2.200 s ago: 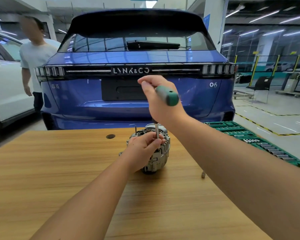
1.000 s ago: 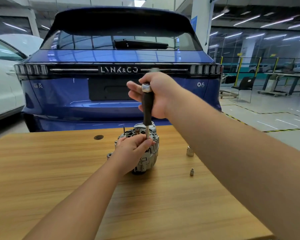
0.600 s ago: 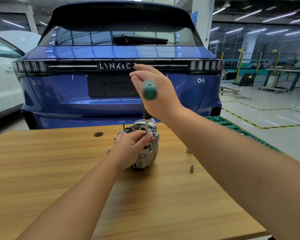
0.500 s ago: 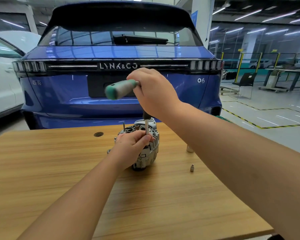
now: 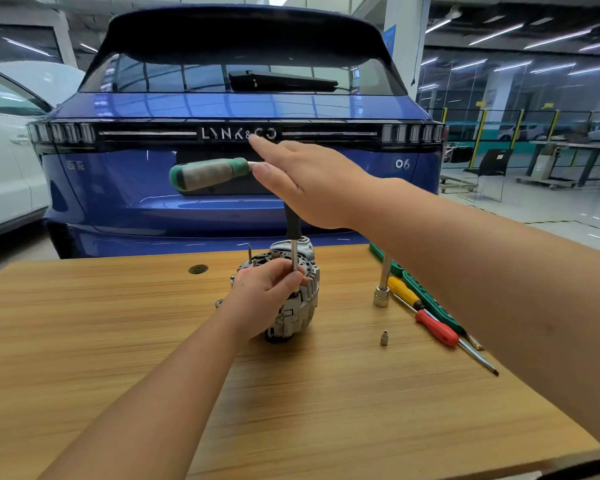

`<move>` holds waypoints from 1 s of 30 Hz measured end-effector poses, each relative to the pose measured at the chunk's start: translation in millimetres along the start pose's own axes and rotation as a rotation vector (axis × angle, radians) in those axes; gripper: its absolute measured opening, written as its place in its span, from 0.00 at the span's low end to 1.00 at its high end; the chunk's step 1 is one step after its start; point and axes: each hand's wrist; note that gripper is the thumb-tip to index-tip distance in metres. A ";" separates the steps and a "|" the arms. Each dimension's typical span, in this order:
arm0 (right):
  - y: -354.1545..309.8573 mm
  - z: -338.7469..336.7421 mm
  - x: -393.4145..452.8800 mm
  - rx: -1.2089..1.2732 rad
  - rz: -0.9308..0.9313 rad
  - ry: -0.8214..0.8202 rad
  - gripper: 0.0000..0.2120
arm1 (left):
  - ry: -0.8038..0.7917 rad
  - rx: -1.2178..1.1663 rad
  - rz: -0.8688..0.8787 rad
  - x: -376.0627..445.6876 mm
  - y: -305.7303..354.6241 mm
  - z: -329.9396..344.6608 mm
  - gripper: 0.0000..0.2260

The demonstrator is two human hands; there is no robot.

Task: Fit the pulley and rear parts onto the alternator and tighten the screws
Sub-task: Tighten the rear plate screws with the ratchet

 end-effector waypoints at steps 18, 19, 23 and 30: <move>-17.0 19.5 11.4 1.883 0.883 0.380 0.06 | 0.025 0.056 -0.022 -1.5 4.3 3.0 0.09; -15.6 26.7 10.1 1.906 0.873 0.496 0.05 | 0.027 0.058 -0.023 -0.8 4.5 3.1 0.09; -13.9 40.9 -3.6 1.224 0.530 0.720 0.06 | 0.030 0.070 -0.014 0.5 3.5 3.1 0.08; -14.2 41.7 -5.1 0.305 0.164 0.456 0.12 | 0.017 0.040 -0.006 -0.7 2.1 2.7 0.08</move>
Point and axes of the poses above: each hand's wrist, its own x-axis towards the middle knuckle, its own z-axis out of the palm, y = z × x, and after that the axes turned 1 degree about -x, right-handed
